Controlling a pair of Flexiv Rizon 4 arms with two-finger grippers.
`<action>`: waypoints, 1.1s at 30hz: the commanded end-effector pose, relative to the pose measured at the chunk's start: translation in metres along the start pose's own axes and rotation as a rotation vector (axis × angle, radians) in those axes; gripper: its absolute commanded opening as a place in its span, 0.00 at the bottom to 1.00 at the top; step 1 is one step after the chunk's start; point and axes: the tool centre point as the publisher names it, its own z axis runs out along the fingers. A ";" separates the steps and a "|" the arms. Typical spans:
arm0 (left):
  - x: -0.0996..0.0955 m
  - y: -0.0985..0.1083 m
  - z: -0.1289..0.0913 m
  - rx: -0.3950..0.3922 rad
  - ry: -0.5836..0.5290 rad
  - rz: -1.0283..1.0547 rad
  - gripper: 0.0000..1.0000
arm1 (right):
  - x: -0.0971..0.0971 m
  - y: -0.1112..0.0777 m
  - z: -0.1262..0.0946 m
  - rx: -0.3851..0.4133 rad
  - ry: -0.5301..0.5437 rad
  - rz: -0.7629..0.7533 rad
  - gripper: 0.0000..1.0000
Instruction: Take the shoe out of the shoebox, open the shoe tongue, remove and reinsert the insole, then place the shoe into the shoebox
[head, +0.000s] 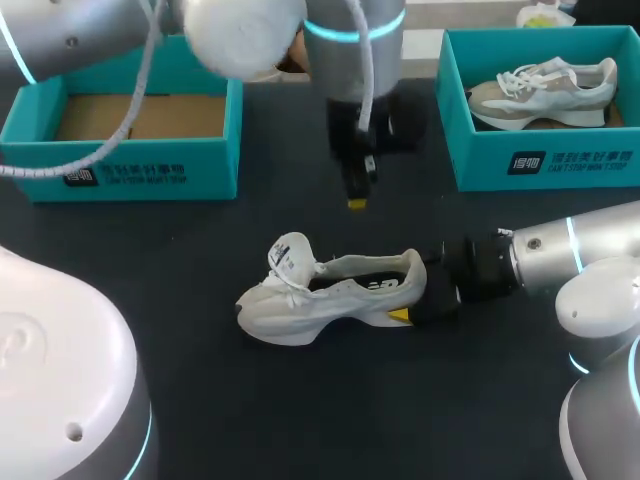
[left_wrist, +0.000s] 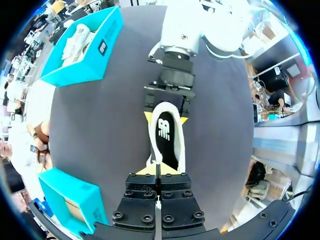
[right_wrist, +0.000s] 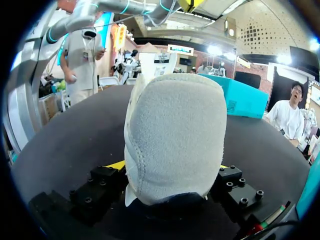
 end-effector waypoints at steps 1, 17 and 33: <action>0.010 -0.003 0.027 -0.032 0.010 0.008 0.00 | -0.003 -0.003 0.002 0.004 -0.002 0.000 0.00; 0.016 -0.003 0.032 -0.039 0.039 0.040 0.00 | -0.003 -0.003 0.002 0.004 -0.002 0.000 0.00; 0.030 -0.006 0.108 0.065 0.084 0.101 0.00 | -0.003 -0.003 0.002 0.004 -0.002 0.000 0.00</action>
